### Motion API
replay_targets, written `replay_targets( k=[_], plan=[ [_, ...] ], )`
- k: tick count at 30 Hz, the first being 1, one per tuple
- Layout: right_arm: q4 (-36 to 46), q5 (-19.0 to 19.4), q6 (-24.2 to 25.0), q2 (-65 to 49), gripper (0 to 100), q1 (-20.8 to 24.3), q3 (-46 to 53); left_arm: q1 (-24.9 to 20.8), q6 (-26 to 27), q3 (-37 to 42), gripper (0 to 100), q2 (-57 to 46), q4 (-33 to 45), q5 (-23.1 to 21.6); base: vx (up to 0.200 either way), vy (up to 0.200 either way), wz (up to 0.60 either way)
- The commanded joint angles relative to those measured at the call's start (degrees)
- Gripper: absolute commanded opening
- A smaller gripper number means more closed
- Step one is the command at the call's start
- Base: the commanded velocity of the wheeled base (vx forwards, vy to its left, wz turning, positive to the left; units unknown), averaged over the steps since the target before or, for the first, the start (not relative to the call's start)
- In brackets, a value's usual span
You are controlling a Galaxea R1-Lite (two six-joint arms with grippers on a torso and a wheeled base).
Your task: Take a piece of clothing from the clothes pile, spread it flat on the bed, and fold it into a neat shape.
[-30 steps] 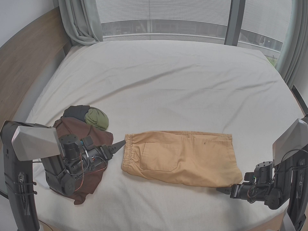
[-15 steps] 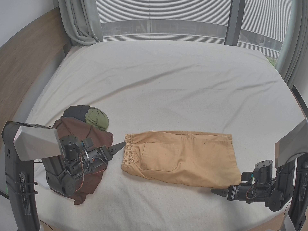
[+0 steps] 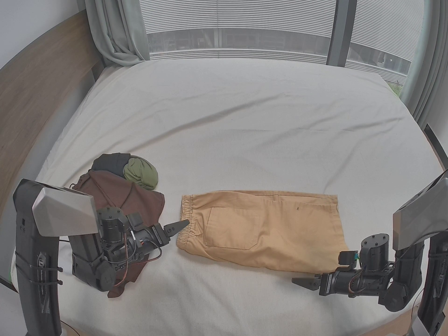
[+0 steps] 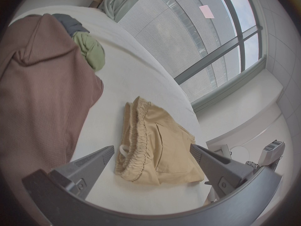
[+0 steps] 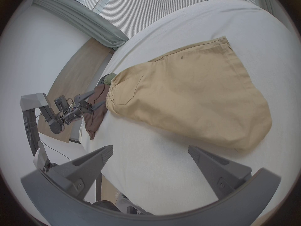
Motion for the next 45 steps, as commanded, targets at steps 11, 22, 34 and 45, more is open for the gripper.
replay_targets(
  k=[11, 22, 34, 45],
  plan=[
    [0.0, 2.0, 0.1, -0.3, 100, -1.8, -1.9, -1.2, -1.8, -1.5, 100, 6.9, 0.1, 1.4, 0.000, 0.000, 0.00],
    [0.0, 2.0, 0.1, -0.4, 100, -2.7, -3.2, -2.7, -1.8, -5.6, 100, 6.5, 6.8, 3.1, 0.000, 0.000, 0.00],
    [0.0, 2.0, 0.1, -0.4, 100, -2.6, -3.2, -6.0, -6.4, -9.9, 100, 6.8, 7.7, 3.1, 0.000, 0.000, 0.00],
    [0.0, 2.0, 0.1, -0.4, 100, -2.5, -3.2, -5.8, -8.6, -12.0, 100, 7.1, 7.5, 3.1, 0.000, 0.000, 0.00]
  ],
)
